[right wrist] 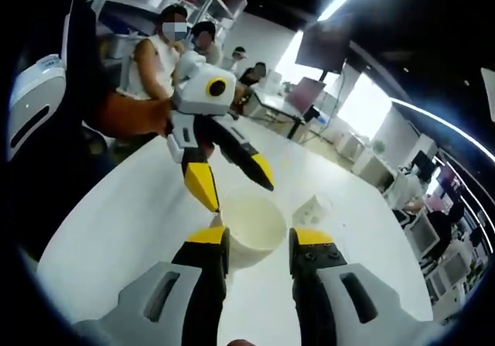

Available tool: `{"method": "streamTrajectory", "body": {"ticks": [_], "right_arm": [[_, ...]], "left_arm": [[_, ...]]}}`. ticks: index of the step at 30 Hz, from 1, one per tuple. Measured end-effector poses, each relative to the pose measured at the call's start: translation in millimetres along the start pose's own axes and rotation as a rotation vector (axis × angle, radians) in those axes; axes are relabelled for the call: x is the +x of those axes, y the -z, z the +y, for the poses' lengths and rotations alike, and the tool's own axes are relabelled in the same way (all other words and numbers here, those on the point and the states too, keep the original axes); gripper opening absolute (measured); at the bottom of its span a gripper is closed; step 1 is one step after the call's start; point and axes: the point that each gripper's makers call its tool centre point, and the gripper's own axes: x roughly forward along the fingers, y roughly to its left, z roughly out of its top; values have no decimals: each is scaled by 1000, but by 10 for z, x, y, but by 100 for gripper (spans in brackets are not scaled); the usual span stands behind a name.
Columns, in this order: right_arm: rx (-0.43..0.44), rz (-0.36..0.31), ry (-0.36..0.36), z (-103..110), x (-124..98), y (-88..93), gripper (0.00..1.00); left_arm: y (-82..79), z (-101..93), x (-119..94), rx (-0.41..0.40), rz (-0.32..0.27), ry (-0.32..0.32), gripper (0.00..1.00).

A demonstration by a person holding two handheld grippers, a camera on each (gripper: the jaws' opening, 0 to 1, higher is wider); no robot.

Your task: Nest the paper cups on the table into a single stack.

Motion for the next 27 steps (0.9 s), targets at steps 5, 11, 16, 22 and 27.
{"method": "streamTrajectory", "body": {"ticks": [5,11,16,22,27], "right_arm": [[-1,-31,40,9,-25,-203,31],[-26,-61,99,17,-32,-406,31],[21,-59,168,-16,-29,-377,31],[129,-133,283,0,-173,-429,32],[239,-224,355,124,-303,-421,36]], "left_arm": [[-27,38,-187,-1,-15,-27,50],[-61,128,-438,-6,-36,-79,54],[-93,169,-589,-20,-60,-108,57],[-42,133,-699,-10,-61,-141,64],[32,46,-836,-5,-49,-144,66]]}}
